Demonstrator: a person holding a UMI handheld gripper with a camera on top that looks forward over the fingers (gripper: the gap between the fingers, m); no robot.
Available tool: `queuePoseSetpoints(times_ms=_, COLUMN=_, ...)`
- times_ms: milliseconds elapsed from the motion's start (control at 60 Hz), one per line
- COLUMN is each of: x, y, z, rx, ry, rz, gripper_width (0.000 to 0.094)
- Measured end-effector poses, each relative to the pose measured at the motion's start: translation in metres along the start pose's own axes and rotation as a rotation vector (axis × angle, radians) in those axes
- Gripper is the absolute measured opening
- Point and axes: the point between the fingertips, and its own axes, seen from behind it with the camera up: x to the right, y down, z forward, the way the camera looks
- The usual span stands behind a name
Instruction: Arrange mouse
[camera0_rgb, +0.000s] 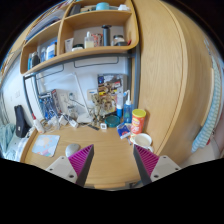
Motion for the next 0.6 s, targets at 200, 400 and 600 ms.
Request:
queuePoseSetpoints(times_ms=200, x=-0.035, y=0.069, z=0.042, rx=-0.099, ry=-0.007, rz=-0.003, gripper_width=0.0788)
queuePoseSetpoints(times_ms=400, x=-0.107, y=0.137, z=0.091, rx=-0.189, ry=-0.042, rz=-0.027, gripper_width=0.0789)
queuePoseSetpoints(times_ms=600, x=-0.175, y=0.183, z=0.149, rx=-0.249, ry=-0.023, rz=-0.034, gripper_width=0.0799)
